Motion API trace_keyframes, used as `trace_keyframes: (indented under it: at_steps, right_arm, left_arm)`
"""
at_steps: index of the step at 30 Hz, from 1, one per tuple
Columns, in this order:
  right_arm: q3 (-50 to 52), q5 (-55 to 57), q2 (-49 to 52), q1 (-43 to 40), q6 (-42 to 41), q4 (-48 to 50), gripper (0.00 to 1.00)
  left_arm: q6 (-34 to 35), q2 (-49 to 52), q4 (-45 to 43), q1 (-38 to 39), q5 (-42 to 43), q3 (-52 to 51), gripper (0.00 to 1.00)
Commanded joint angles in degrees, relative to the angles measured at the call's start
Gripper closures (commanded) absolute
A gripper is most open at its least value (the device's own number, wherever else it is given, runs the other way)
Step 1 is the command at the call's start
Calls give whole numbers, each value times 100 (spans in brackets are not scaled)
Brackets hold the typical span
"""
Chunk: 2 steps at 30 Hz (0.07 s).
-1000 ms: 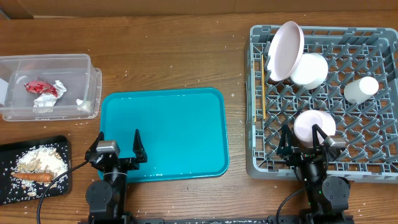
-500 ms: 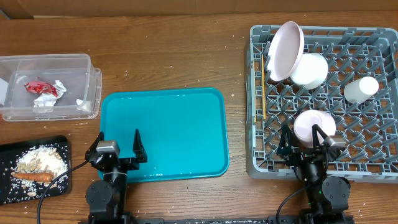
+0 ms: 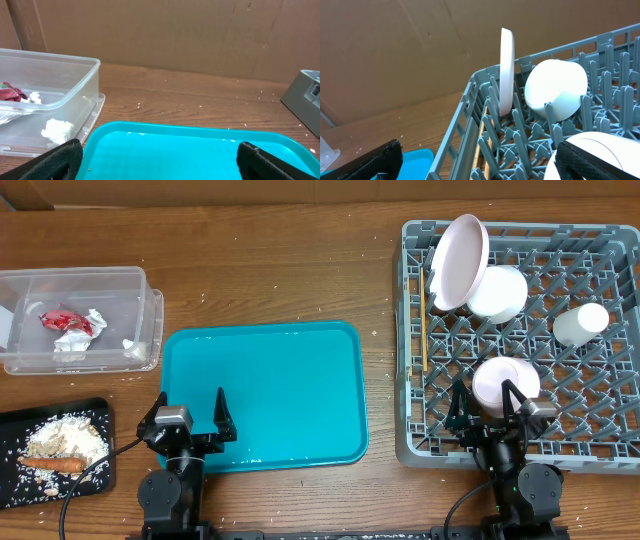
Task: Sort waste into correct bins and load items into the dishwasher
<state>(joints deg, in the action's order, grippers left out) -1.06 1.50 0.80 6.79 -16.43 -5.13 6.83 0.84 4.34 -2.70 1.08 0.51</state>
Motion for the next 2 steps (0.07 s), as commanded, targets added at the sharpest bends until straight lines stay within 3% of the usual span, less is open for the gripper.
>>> trace_keyframes:
  at_steps: [1, 2]
  right_arm:
    - [59, -9, -63, -15, 37, 44, 0]
    - [59, -9, -63, -17, 37, 44, 0]
  left_arm:
    - [-151, -59, 7, 20, 42, -24, 0]
    - [-151, -59, 7, 20, 42, -24, 0]
